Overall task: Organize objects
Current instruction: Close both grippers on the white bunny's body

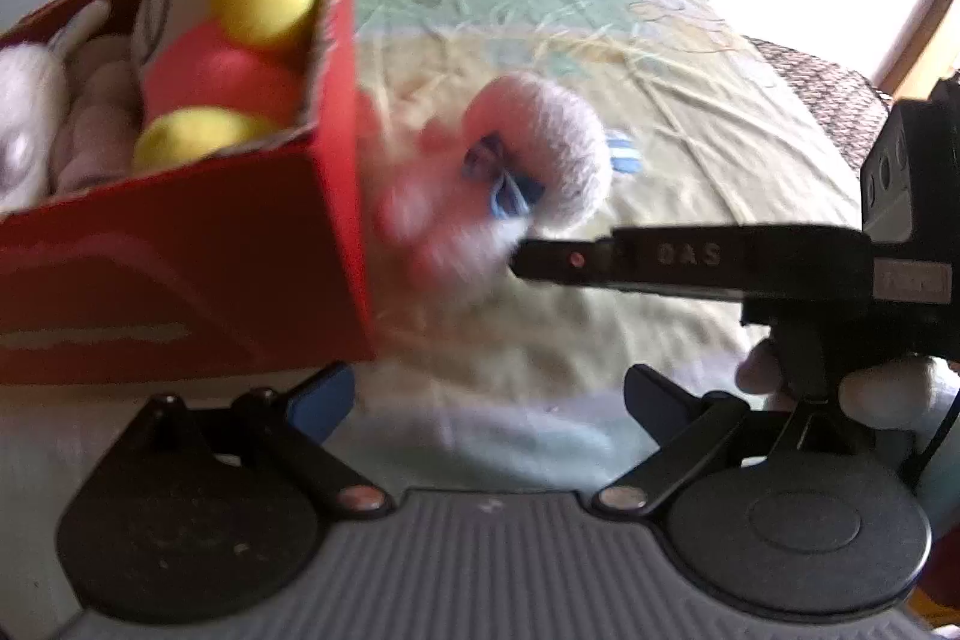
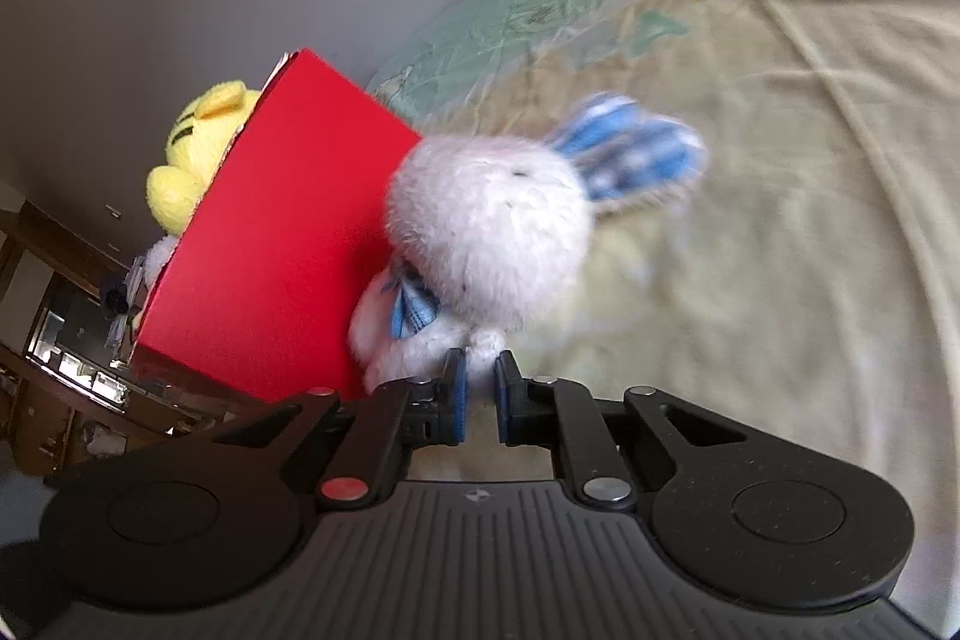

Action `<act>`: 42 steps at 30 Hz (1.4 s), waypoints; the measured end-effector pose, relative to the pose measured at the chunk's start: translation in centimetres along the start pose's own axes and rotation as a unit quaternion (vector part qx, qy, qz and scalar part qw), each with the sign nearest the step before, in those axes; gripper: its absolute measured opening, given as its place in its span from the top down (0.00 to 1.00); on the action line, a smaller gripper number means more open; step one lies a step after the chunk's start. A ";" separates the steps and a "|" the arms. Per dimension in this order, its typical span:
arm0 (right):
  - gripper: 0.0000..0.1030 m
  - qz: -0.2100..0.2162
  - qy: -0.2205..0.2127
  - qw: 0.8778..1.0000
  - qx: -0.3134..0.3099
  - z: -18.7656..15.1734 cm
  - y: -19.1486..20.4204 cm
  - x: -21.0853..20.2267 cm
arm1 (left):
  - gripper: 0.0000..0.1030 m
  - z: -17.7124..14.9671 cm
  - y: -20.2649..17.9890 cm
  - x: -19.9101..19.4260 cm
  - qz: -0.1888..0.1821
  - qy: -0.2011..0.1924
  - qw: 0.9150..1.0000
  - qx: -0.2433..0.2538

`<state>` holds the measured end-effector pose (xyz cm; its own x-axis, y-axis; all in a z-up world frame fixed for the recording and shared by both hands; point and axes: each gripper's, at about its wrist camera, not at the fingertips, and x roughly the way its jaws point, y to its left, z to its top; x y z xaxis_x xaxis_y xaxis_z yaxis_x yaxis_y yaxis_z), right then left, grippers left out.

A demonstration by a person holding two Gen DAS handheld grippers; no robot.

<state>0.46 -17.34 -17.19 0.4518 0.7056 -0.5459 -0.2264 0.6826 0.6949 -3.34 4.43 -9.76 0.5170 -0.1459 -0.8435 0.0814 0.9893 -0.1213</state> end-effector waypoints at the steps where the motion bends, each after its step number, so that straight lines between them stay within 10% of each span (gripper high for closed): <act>1: 0.90 0.000 0.001 1.000 0.001 -0.2 -0.4 -0.8 | 0.06 0.1 -0.4 0.0 -0.008 -0.002 1.000 0.004; 20: 0.79 -0.003 -0.032 0.996 0.078 -1.2 -6.7 -9.6 | 0.17 2.7 -6.1 3.8 -0.098 0.019 0.995 0.025; 42: 0.62 0.106 0.023 0.988 0.112 0.0 -6.8 -4.5 | 0.25 2.9 -5.2 5.6 -0.072 0.046 0.996 0.010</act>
<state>-0.06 -25.21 -19.48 0.3742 0.8397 -0.3935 -0.1135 0.4626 0.8793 1.59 -1.59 -12.33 0.4188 -0.2852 -0.8621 0.1676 0.9574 -0.2353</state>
